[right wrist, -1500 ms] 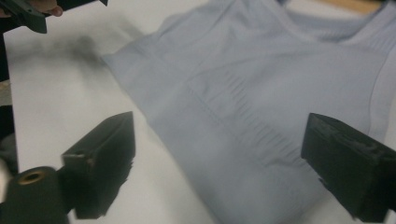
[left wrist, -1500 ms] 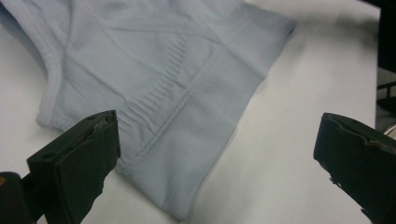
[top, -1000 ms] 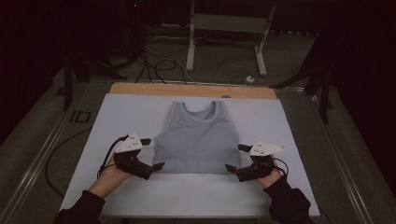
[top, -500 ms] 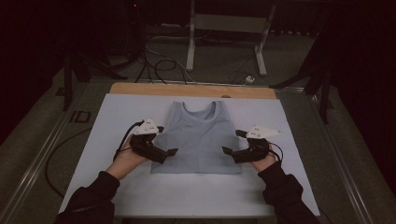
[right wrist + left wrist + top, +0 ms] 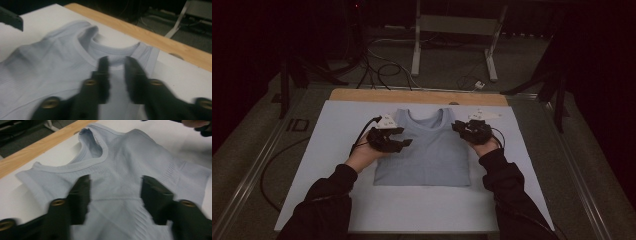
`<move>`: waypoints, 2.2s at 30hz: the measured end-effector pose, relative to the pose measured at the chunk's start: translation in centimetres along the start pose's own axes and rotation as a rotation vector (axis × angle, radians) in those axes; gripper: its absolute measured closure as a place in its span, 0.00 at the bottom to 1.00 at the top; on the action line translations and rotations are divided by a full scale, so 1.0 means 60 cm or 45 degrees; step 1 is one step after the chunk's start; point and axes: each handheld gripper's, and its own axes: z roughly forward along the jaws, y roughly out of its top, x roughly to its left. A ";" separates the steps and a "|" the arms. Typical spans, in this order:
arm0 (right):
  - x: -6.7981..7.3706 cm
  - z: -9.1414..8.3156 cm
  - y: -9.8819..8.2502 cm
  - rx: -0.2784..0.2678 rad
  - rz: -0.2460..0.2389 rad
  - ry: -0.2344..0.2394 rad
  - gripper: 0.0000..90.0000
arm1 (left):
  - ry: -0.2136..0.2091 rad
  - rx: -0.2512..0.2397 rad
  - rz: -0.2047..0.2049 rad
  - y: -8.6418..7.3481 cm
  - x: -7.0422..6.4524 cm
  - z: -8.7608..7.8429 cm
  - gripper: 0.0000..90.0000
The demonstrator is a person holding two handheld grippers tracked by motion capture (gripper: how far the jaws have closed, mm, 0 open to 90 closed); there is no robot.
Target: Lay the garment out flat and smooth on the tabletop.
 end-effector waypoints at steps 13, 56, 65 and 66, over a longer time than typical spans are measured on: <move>-0.018 0.098 -0.007 0.215 0.011 -0.026 1.00 | 0.092 0.133 -0.026 0.003 0.033 0.081 0.96; 0.002 0.114 -0.005 0.294 -0.033 0.036 0.93 | 0.091 0.241 -0.085 -0.005 0.052 0.076 0.75; 0.016 0.091 0.012 0.225 -0.004 0.152 0.46 | 0.085 0.210 -0.066 0.000 0.046 0.048 0.47; 0.017 0.089 0.013 0.216 -0.002 0.164 0.42 | 0.071 0.205 -0.067 0.000 0.045 0.045 0.44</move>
